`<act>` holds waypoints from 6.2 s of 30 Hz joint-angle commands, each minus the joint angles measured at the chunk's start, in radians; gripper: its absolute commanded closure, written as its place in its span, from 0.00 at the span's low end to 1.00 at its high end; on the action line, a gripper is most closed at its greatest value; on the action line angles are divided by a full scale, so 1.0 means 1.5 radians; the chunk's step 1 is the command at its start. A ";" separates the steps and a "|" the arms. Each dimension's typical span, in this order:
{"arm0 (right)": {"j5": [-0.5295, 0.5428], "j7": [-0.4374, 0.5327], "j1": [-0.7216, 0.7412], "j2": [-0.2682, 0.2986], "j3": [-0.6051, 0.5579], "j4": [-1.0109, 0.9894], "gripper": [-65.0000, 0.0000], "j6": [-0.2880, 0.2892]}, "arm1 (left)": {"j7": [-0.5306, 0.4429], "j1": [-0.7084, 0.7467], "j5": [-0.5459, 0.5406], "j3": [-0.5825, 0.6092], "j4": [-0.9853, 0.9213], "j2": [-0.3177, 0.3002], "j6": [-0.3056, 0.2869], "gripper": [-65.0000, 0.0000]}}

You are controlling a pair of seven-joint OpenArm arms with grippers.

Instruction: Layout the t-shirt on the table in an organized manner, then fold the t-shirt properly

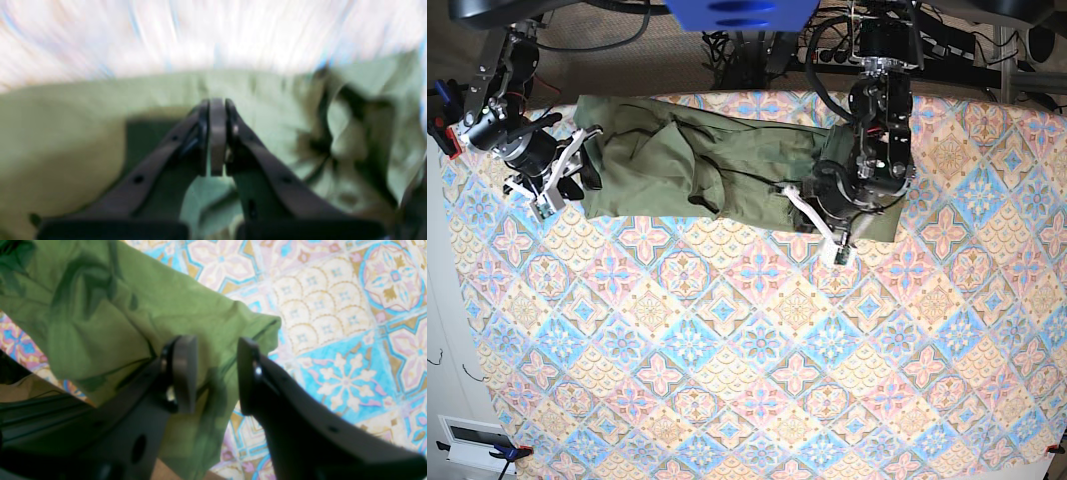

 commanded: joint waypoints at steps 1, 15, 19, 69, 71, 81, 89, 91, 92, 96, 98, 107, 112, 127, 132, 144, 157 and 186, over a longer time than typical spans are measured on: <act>0.011 0.013 0.003 0.011 0.004 0.010 0.70 0.002 | -0.008 -0.008 -0.009 -0.006 0.017 0.006 -0.002 1.00; 0.011 0.013 0.004 0.011 0.004 0.010 0.70 0.002 | 0.022 0.029 0.024 0.009 0.046 0.021 -0.002 0.76; 0.011 0.013 0.007 0.011 0.003 0.010 0.70 0.002 | 0.021 0.064 0.093 0.056 0.083 0.009 -0.002 0.50; 0.018 0.013 0.004 0.011 0.003 0.011 0.70 0.002 | -0.055 0.054 0.271 0.105 0.065 0.034 0.091 1.00; 0.040 0.013 0.004 0.011 0.006 0.011 0.70 0.002 | -0.058 0.052 0.271 0.105 0.078 0.045 0.091 1.00; 0.063 0.013 0.004 0.011 0.010 0.011 0.70 0.002 | -0.068 0.045 0.271 0.106 0.028 0.058 0.091 1.00; 0.063 0.013 0.004 0.011 0.010 0.011 0.70 0.002 | -0.062 0.053 0.253 0.105 0.030 0.056 0.090 0.80; 0.063 0.013 0.004 0.011 0.010 0.011 0.70 0.002 | -0.062 0.061 0.213 0.105 0.050 0.053 0.090 0.67; 0.063 0.013 0.004 0.011 0.010 0.011 0.70 0.002 | -0.062 0.064 0.189 0.105 0.065 0.048 0.090 0.60; 0.064 0.013 0.004 0.011 0.010 0.011 0.70 0.002 | -0.035 0.077 0.101 0.061 0.118 0.023 0.090 0.43; 0.064 0.013 0.004 0.011 0.010 0.011 0.70 0.002 | -0.021 0.088 0.056 0.015 0.140 0.017 0.090 0.43; 0.064 0.013 0.004 0.011 0.010 0.011 0.70 0.002 | -0.004 0.163 -0.252 -0.215 0.168 -0.106 0.087 0.61; 0.064 0.013 0.006 0.011 0.009 0.011 0.70 0.002 | -0.004 0.186 -0.340 -0.298 0.149 -0.139 0.086 0.61; 0.064 0.013 0.008 0.012 0.009 0.011 0.70 0.002 | -0.009 0.138 -0.285 -0.191 -0.058 -0.160 0.085 0.62; 0.064 0.001 0.007 0.012 0.003 0.010 0.70 0.002 | -0.008 0.137 -0.302 -0.187 -0.052 -0.160 0.085 0.61; 0.063 -0.076 0.010 0.011 0.009 -0.068 0.65 0.002 | -0.004 0.162 -0.327 -0.162 0.000 -0.164 0.085 0.61; 0.062 -0.077 0.108 0.031 0.030 -0.227 0.49 0.002 | -0.006 0.169 -0.327 -0.138 0.000 -0.164 0.085 0.61; 0.073 -0.100 0.051 0.012 0.028 -0.342 0.35 0.002 | -0.007 0.168 -0.328 -0.141 -0.001 -0.163 0.085 0.61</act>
